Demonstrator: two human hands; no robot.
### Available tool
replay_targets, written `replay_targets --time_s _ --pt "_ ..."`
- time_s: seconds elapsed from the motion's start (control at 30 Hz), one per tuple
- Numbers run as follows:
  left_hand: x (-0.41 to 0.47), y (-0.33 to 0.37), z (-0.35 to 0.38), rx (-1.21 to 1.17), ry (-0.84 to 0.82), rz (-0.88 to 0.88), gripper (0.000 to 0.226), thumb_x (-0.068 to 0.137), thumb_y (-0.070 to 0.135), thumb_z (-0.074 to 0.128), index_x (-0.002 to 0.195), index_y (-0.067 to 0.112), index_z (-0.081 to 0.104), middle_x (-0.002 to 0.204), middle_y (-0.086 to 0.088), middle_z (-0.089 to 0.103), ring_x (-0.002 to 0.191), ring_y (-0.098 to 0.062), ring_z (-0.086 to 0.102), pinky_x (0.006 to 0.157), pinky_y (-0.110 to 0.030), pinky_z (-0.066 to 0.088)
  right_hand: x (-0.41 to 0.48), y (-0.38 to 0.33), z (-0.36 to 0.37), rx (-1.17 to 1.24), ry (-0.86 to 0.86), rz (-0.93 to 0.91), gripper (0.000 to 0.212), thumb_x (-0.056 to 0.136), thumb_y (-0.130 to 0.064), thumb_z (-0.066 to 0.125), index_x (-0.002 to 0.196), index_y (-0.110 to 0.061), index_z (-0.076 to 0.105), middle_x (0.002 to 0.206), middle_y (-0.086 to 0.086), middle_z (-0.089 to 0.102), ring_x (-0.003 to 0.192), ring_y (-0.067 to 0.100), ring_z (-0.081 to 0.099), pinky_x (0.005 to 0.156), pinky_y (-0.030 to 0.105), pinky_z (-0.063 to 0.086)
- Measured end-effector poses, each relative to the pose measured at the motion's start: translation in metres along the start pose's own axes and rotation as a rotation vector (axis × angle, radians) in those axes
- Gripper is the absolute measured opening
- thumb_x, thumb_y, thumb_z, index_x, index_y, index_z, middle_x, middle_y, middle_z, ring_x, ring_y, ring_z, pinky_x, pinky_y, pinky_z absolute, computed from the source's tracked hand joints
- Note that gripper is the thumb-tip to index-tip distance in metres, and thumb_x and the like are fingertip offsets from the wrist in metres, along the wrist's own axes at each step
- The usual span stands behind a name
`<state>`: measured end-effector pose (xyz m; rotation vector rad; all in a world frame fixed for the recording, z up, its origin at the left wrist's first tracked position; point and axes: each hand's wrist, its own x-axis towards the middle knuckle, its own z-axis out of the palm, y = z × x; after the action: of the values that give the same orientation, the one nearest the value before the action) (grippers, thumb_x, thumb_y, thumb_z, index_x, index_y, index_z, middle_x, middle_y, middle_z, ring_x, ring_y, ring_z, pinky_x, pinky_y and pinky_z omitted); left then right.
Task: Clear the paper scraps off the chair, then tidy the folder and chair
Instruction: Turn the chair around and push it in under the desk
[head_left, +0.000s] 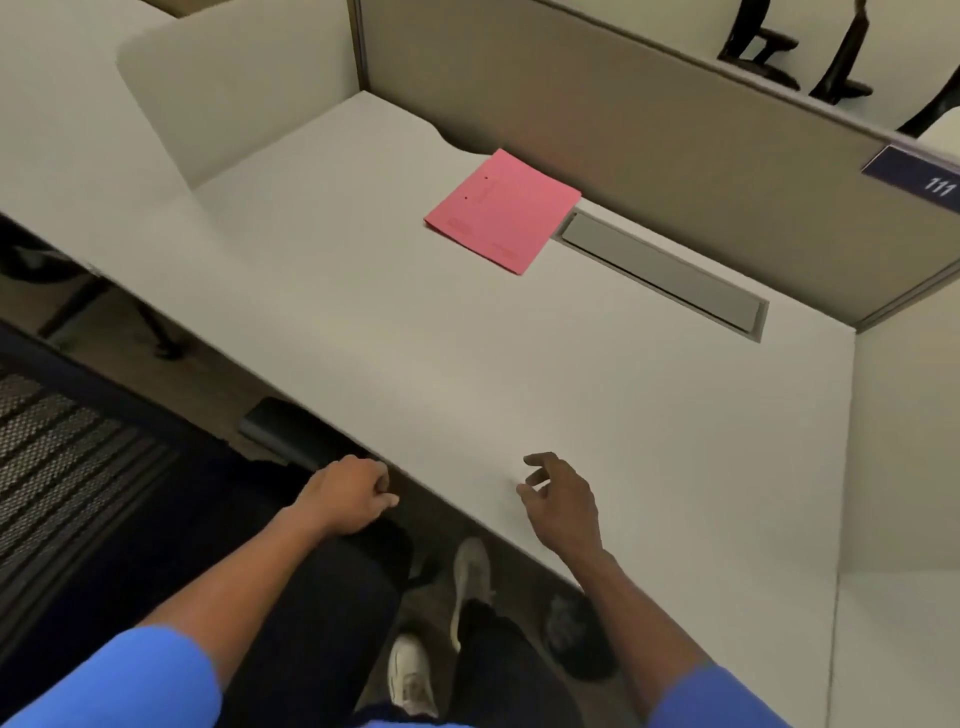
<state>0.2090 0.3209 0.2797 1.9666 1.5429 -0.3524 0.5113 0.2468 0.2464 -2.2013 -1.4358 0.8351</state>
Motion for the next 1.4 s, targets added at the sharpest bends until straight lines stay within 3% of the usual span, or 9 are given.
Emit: replay_targets --time_s 0.17,0.3,0.43,0.6,0.7,0.87,1.13,1.27,1.4 --pt "-0.040 -0.009 0.053 -0.003 -0.132 -0.076 0.041 0.096 0.054 0.070 0.122 0.023 0.070 0.121 -0.003 0.071 0.108 -0.025 0.070 0.095 -0.044 0.060 -0.048 0.016 0.004 -0.017 -0.060 -0.038 0.027 0.093 -0.034 0.072 0.118 -0.040 0.064 0.098 -0.016 0.072 0.084 0.003 0.068 0.079 0.028 0.055" --pt "-0.066 -0.007 0.090 -0.032 -0.184 -0.099 0.035 0.094 0.056 0.070 0.112 0.025 0.070 0.111 0.000 0.069 0.097 -0.022 0.067 0.083 -0.039 0.056 -0.077 0.037 0.009 -0.017 -0.135 -0.056 0.025 0.095 -0.032 0.073 0.116 -0.043 0.066 0.097 -0.018 0.072 0.083 -0.004 0.066 0.068 0.010 0.043" --pt "-0.090 0.000 0.117 -0.059 -0.191 -0.121 0.036 0.094 0.056 0.069 0.108 0.023 0.070 0.111 -0.003 0.071 0.100 -0.025 0.070 0.089 -0.043 0.060 -0.103 0.060 0.010 -0.036 -0.187 -0.081 0.028 0.095 -0.032 0.075 0.113 -0.049 0.062 0.097 -0.026 0.068 0.085 -0.013 0.062 0.068 0.001 0.038" --pt "-0.122 0.010 0.152 -0.143 -0.168 -0.172 0.034 0.094 0.057 0.068 0.110 0.026 0.069 0.110 0.000 0.070 0.098 -0.021 0.069 0.089 -0.044 0.061 -0.132 0.095 0.009 -0.088 -0.307 -0.132 0.028 0.095 -0.034 0.075 0.117 -0.046 0.064 0.096 -0.021 0.070 0.088 -0.007 0.064 0.073 0.013 0.043" --pt "-0.144 0.016 0.174 -0.240 -0.163 -0.189 0.027 0.095 0.055 0.069 0.102 0.030 0.067 0.101 0.005 0.068 0.089 -0.013 0.068 0.078 -0.036 0.059 -0.147 0.115 0.008 -0.091 -0.390 -0.128 0.028 0.097 -0.034 0.072 0.123 -0.042 0.064 0.105 -0.021 0.071 0.094 -0.007 0.063 0.073 0.010 0.042" --pt "-0.188 0.035 0.216 -0.300 -0.119 -0.271 0.034 0.093 0.057 0.069 0.101 0.024 0.072 0.100 0.000 0.074 0.091 -0.021 0.073 0.088 -0.049 0.063 -0.171 0.141 0.004 -0.137 -0.457 -0.180 0.030 0.097 -0.034 0.072 0.126 -0.037 0.064 0.106 -0.017 0.072 0.094 -0.005 0.063 0.075 0.015 0.045" --pt "-0.256 0.048 0.268 -0.379 -0.067 -0.402 0.031 0.090 0.055 0.073 0.085 0.024 0.073 0.088 0.006 0.076 0.087 -0.018 0.074 0.086 -0.043 0.063 -0.203 0.167 0.011 -0.193 -0.570 -0.215 0.032 0.096 -0.034 0.074 0.127 -0.033 0.065 0.101 -0.018 0.071 0.089 -0.008 0.062 0.069 0.008 0.041" --pt "-0.292 0.033 0.286 -0.401 -0.050 -0.487 0.039 0.089 0.054 0.073 0.083 0.015 0.073 0.084 -0.001 0.076 0.085 -0.024 0.075 0.081 -0.041 0.062 -0.219 0.171 0.028 -0.241 -0.634 -0.205 0.036 0.094 -0.036 0.076 0.128 -0.033 0.065 0.098 -0.019 0.069 0.091 -0.001 0.067 0.079 0.021 0.052" --pt "-0.322 0.012 0.296 -0.448 -0.031 -0.533 0.041 0.093 0.047 0.075 0.085 0.007 0.075 0.079 -0.004 0.071 0.084 -0.028 0.073 0.078 -0.040 0.058 -0.243 0.169 0.047 -0.294 -0.649 -0.224 0.035 0.090 -0.040 0.077 0.124 -0.035 0.067 0.091 -0.016 0.070 0.093 0.008 0.070 0.082 0.026 0.051"
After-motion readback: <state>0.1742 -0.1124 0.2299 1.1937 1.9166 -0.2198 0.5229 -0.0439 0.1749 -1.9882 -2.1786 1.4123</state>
